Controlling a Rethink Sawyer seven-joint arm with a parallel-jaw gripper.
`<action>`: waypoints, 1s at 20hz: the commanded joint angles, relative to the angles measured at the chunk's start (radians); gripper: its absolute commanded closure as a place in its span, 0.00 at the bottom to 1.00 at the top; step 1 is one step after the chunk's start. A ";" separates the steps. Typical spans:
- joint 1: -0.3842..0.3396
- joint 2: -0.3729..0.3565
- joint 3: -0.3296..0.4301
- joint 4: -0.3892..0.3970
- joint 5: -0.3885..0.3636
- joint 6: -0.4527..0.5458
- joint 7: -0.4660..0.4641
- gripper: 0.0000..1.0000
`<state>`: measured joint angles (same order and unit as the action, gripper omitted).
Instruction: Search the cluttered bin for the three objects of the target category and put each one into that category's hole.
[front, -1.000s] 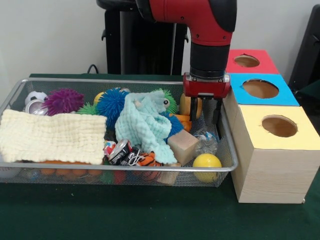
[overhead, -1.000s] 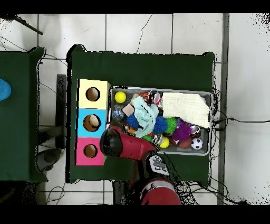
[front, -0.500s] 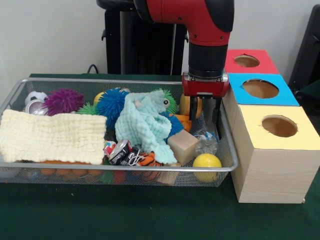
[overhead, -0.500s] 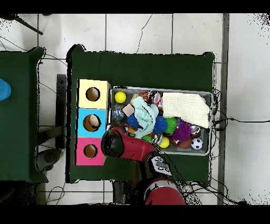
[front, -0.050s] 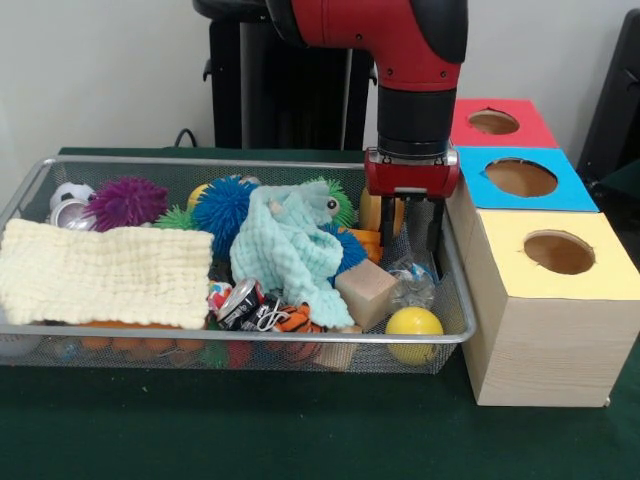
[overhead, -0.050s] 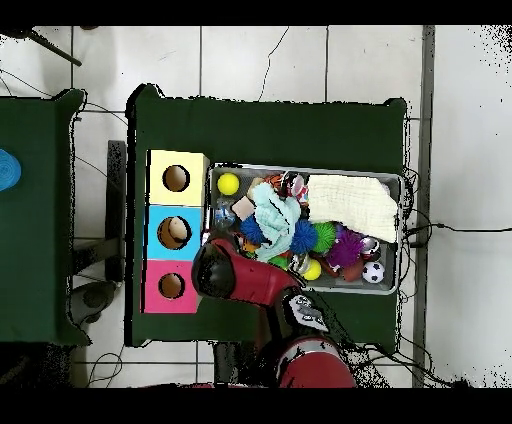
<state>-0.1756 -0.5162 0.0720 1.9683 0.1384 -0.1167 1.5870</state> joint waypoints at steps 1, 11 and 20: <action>-0.039 -0.045 0.120 0.031 0.062 -0.033 0.318 0.00; -0.074 -0.091 0.162 0.040 0.078 -0.002 0.329 0.00; -0.046 0.053 0.099 -0.036 0.027 -0.117 0.270 0.00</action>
<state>-0.2245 -0.5605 0.1336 1.9936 0.1619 -0.1489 1.6277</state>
